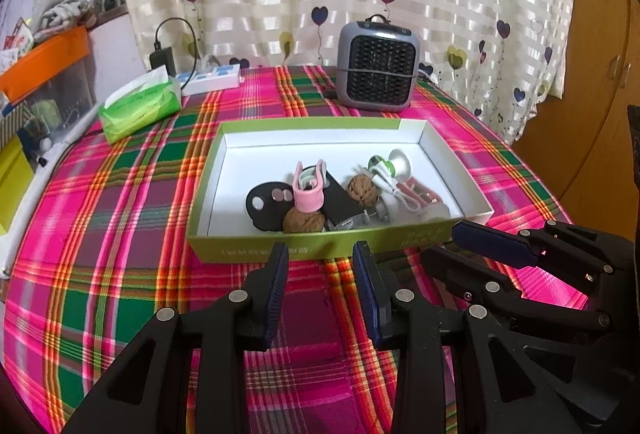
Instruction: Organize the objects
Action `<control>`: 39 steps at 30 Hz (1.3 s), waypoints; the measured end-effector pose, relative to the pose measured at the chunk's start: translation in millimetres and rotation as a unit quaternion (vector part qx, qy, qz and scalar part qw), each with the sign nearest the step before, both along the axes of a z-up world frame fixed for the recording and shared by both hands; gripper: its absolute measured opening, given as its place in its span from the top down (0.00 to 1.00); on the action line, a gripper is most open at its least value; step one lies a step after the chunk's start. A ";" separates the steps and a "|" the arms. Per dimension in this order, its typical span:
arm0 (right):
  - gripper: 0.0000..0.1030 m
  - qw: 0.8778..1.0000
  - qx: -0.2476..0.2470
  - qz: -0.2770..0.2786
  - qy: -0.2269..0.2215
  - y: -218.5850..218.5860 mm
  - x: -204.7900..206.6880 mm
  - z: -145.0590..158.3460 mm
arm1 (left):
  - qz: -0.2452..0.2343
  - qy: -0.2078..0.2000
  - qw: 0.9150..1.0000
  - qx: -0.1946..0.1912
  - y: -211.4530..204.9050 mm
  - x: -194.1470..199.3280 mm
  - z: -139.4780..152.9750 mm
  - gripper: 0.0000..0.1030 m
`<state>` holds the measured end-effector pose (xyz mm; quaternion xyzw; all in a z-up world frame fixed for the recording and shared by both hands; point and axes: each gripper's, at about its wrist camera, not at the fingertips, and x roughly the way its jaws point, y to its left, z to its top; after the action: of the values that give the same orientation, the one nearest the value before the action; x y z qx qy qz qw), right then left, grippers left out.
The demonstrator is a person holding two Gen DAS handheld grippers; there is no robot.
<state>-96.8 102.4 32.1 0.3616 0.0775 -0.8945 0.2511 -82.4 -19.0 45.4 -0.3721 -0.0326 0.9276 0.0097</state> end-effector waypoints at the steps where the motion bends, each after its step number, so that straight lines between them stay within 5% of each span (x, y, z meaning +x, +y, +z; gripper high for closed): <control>1: 0.72 1.000 0.001 0.000 -0.002 -0.6 -0.5 -1.5 | 0.000 -0.002 1.000 0.002 -0.4 -0.6 -2.1 0.70; 18: 0.72 0.998 0.029 -0.006 -0.061 -6.2 -17.0 -35.3 | 0.000 -0.053 0.999 -0.006 -0.5 -18.6 -35.0 0.70; 39: 0.72 0.997 0.051 -0.027 -0.050 -7.7 -20.5 -35.9 | 0.004 -0.057 0.998 -0.029 3.1 -23.4 -35.5 0.69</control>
<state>-117.4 94.7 -3.8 0.4205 0.1008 -0.8765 0.2115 -105.8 -15.9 9.9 -0.4246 -0.0078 0.9053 -0.0072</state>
